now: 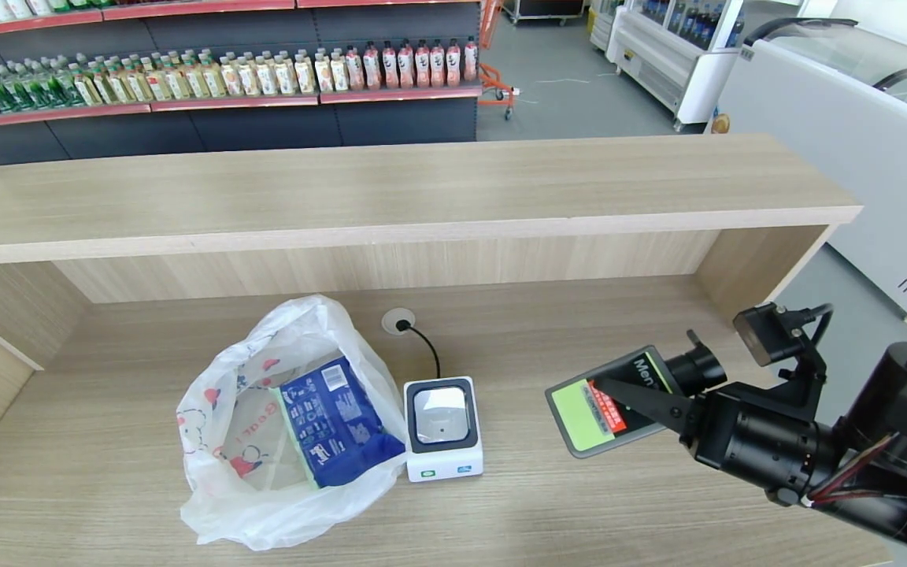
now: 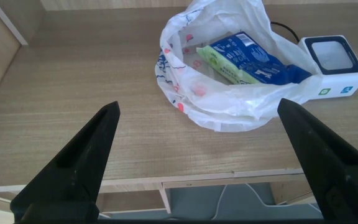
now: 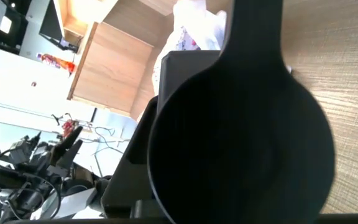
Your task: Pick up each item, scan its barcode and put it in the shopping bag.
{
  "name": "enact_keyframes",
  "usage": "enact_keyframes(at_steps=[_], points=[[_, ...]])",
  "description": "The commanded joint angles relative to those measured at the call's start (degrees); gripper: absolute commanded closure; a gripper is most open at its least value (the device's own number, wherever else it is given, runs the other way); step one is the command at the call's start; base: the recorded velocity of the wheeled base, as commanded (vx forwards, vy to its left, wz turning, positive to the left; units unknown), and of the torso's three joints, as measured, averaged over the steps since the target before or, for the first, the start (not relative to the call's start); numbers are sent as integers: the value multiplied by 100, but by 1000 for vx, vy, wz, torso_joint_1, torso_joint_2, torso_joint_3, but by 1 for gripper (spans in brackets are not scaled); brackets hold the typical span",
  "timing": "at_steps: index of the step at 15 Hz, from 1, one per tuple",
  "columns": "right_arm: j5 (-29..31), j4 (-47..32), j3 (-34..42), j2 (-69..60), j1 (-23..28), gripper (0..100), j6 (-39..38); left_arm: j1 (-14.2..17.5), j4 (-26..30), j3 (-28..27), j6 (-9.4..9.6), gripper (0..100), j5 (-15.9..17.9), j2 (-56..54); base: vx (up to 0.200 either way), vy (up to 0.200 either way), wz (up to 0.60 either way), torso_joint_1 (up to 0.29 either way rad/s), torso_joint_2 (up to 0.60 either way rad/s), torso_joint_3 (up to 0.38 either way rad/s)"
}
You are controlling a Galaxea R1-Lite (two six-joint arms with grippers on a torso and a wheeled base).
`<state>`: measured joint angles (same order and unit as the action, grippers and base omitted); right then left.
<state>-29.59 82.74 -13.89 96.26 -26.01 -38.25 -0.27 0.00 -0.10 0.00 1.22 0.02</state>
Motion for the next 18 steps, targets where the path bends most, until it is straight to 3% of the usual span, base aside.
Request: enact_keyframes(at_steps=[1,3,10,12,15,18], points=[[-12,6,-18,95,9,100,11,0,0,1,0,0,1,-2,0,0,600,2,7,2],[-12,58,0,148,9,100,11,0,0,1,0,0,1,-2,0,0,600,0,2,2],[-170,58,-18,526,88,100,125,0,0,1,0,0,1,-2,0,0,0,0,0,0],[-557,14,-18,464,448,100,125,0,0,1,0,0,1,-2,0,0,0,0,0,0],[-2034,199,35,297,1072,100,160,-8,0,1,0,0,1,-2,0,0,0,0,0,0],[-2807,568,9,482,1336,100,160,0,0,1,0,0,1,-2,0,0,0,0,0,0]])
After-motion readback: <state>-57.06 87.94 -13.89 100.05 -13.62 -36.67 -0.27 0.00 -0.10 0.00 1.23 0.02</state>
